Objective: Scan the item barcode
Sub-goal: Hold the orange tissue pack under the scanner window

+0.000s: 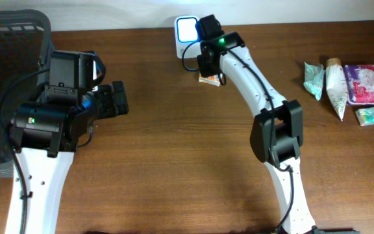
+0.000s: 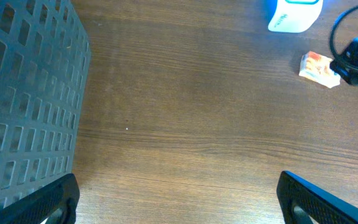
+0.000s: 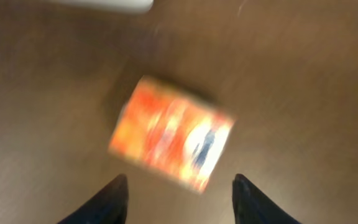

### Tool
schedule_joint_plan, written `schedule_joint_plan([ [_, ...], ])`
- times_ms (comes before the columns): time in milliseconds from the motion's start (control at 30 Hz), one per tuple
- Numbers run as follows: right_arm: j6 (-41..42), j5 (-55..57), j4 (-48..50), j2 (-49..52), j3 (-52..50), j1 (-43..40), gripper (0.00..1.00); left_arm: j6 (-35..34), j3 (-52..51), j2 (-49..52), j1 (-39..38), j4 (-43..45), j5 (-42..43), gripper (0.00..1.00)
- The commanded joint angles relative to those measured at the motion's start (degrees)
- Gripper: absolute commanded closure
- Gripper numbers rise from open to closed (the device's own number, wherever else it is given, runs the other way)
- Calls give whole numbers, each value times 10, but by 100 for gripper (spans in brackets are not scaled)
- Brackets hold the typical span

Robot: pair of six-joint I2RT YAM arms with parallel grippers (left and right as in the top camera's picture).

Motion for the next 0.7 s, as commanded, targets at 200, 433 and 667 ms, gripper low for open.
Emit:
schedule_joint_plan([
  [200,508,-96,-26,-27,-3,-7,60,-3,5,-1,3,1,-2,1],
  [433,703,-65,23,7,-19,-7,57,-3,5,-1,3,1,-2,1],
  [667,771,-31,23,46,-22,-7,57,-3,5,-1,3,1,-2,1],
])
